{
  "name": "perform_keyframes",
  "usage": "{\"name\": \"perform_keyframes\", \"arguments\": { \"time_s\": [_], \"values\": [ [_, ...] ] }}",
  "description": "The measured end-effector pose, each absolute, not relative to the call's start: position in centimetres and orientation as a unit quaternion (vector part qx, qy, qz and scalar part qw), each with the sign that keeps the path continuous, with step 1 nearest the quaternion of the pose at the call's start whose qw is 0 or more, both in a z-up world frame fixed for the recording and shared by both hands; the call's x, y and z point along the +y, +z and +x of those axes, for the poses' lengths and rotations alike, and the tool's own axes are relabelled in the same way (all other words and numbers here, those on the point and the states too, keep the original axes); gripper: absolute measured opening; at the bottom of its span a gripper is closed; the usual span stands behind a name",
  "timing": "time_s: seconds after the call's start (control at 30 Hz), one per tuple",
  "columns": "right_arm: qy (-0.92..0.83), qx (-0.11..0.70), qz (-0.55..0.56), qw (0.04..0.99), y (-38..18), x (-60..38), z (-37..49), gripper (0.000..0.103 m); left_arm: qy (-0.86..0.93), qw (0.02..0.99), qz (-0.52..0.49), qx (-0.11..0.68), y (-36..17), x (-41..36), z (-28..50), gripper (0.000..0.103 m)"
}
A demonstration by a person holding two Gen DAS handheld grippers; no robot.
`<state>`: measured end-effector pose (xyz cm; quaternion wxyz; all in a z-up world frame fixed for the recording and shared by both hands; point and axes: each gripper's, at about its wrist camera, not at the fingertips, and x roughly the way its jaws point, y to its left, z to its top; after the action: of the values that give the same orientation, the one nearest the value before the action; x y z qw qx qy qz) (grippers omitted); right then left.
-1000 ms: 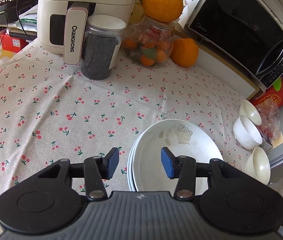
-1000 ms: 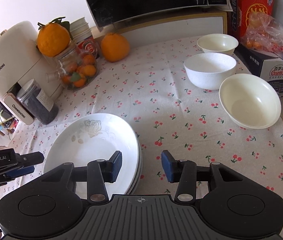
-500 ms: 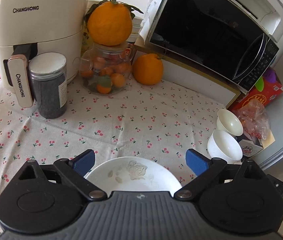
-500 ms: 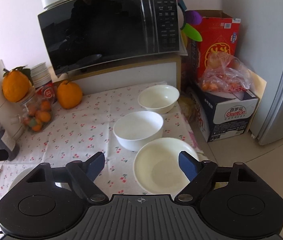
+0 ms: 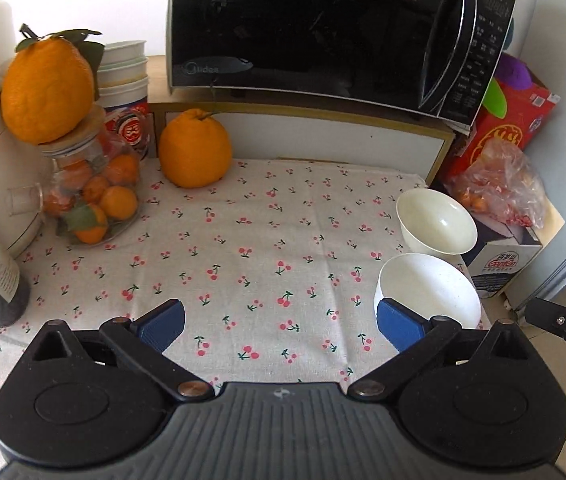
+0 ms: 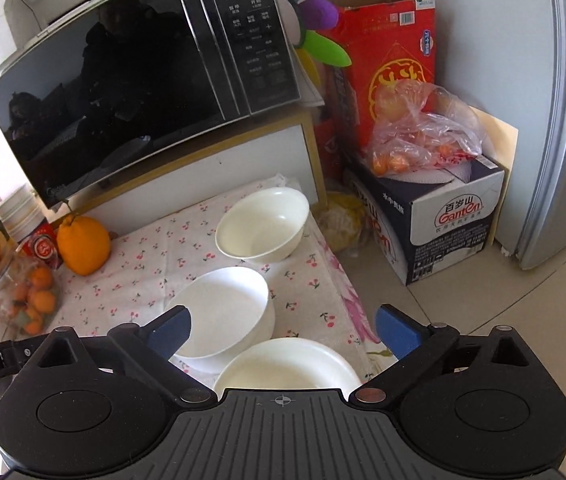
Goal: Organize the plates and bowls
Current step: 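Move both tools toward the white bowls by the cardboard box, then close both tools on the rim of a white bowl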
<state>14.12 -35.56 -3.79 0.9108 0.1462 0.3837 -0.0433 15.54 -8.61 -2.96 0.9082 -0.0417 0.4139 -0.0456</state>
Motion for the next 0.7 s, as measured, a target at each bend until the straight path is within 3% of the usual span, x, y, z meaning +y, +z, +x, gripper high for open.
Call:
{"name": "perform_keyframes", "arguments": {
  "time_s": [0.27,0.33,0.4,0.47,0.7],
  "values": [
    [-0.032,0.397,0.170,0.901,-6.1,-35.9,17.1,0.098,-0.065,0.900,-0.046,0.429,-4.4,-11.2,18.5,0.097],
    [-0.029,0.394,0.163,0.904,-6.0,-35.7,17.5,0.095,-0.072,0.897,-0.029,0.436,-4.7,-11.7,19.2,0.091],
    [-0.025,0.392,0.155,0.906,-5.9,-35.5,18.0,0.094,-0.080,0.892,-0.019,0.444,-5.1,-12.0,19.8,0.075],
    [-0.020,0.396,0.151,0.906,-6.0,-35.4,18.3,0.091,-0.090,0.885,-0.019,0.456,-5.6,-12.1,20.4,0.068],
    [-0.005,0.428,0.165,0.889,-7.6,-35.7,19.5,0.055,-0.131,0.873,-0.022,0.469,-6.4,-13.4,21.2,0.055]
  ]
}}
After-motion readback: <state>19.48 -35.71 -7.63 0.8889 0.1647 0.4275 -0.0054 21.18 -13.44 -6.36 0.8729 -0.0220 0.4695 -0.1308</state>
